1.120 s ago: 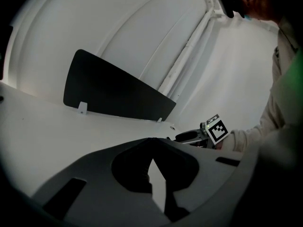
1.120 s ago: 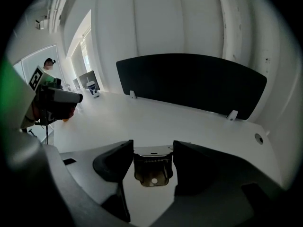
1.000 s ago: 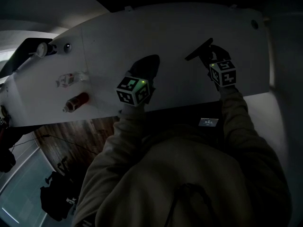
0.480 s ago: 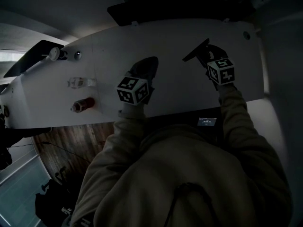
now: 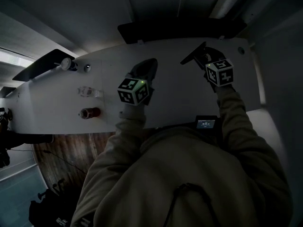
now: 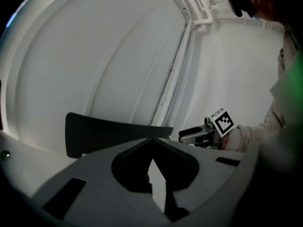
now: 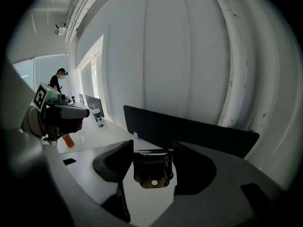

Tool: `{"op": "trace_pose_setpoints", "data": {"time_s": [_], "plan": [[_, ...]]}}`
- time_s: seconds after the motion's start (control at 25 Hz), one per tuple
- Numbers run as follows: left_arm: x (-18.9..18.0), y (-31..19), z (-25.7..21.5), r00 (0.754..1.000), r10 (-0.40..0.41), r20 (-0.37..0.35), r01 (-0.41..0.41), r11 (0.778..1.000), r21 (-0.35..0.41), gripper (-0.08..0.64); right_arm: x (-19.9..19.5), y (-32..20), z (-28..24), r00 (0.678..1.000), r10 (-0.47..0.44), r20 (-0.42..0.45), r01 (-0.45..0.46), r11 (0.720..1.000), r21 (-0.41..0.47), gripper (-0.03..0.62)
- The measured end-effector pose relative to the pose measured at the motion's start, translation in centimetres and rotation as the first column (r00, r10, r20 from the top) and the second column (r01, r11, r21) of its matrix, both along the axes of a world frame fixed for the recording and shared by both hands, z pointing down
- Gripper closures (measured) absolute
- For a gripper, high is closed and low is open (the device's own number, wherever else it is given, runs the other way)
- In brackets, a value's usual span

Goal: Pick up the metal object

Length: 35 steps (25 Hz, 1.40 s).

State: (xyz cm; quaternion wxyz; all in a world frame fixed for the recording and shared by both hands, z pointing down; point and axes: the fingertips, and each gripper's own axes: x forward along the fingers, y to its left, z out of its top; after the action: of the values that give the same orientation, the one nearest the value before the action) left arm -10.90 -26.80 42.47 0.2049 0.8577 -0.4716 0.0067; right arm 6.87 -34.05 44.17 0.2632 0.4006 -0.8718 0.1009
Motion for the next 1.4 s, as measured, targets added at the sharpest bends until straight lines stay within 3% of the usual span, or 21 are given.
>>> {"op": "trace_pose_setpoints", "data": {"time_s": [0.8, 1.2, 1.4], "plan": [[-0.7, -3.0, -9.2, 0.998, -0.021, 0.053, 0.012, 0.986, 0.164, 0.557, -0.4, -1.8, -13.2, 0.99, -0.001, 0.142, -0.03, 0.976, 0.217, 0.336], [-0.7, -3.7, -12.6, 0.996, -0.035, 0.077, 0.017, 0.973, 0.229, 0.557, 0.6, -1.2, -16.9, 0.983, 0.004, 0.185, -0.055, 0.962, 0.266, 0.336], [0.0, -3.0, -12.6, 0.996, -0.011, 0.089, -0.009, 0.974, 0.226, 0.557, 1.0, -1.3, -17.3, 0.98, 0.017, 0.2, -0.073, 0.959, 0.275, 0.336]]}}
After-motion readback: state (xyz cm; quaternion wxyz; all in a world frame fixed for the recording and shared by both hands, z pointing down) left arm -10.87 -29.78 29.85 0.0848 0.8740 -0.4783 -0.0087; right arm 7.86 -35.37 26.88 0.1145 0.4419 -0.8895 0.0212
